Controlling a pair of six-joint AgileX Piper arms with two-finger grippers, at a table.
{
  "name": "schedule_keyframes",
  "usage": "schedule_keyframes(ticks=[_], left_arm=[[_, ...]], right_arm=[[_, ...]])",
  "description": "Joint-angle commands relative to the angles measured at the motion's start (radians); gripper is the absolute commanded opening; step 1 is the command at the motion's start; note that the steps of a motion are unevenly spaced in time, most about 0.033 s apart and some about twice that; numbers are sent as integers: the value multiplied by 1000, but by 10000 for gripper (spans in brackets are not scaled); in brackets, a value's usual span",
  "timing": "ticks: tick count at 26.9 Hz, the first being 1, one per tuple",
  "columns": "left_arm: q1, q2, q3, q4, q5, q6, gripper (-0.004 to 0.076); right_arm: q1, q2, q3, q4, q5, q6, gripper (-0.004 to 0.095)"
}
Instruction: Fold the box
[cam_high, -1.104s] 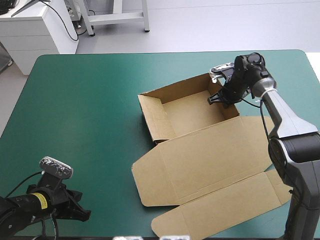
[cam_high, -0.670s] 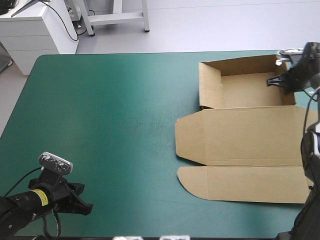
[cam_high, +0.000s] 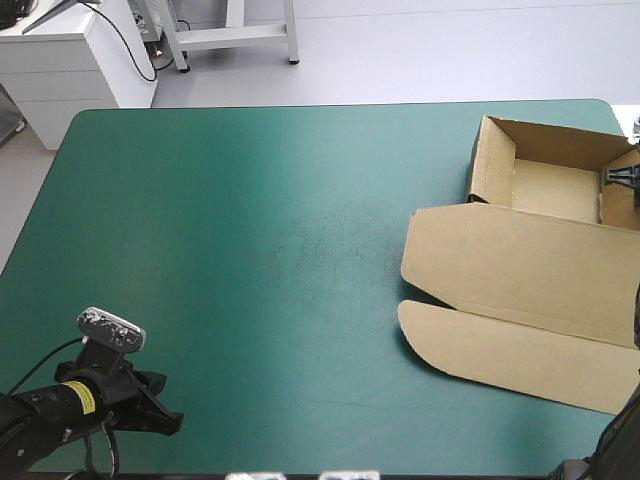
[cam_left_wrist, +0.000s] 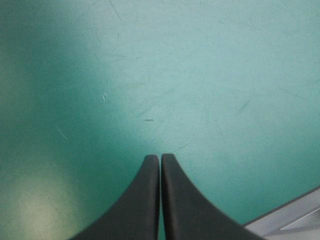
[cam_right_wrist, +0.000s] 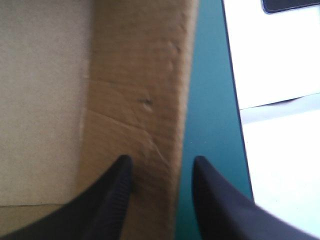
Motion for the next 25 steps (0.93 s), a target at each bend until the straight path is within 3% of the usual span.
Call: schedule_keyframes(ticks=[1,2,4,7,11,14,19,25], left_arm=[[-2,1,-27,6,-15,-6,-8],[-2,1,-27,11,-19,-6,-8],[-2,1,-27,45,-21,-6,-8],[-2,1,-27,65,-30,-6,-8],[-2,1,-27,75,-30,-6,-8],[-2,1,-27,77,-45,-6,-8],[-2,1,-27,82,-107,-6,-8],[-2,1,-27,83,-123,-6,-8]], right_arm=[[-25,-58,-32,-30,-45,33,734],[-30,-58,-32,-28,-43,35,790],[-34,-67,-35,19,-14,33,774],[-34,-84,-61,61,27,32,562],[-34,-122,-89,123,48,32,193],[-32,-155,-93,225,50,19,-24],[-20,-232,-87,402,50,-66,-10],[103,-333,-87,419,50,-69,-10]])
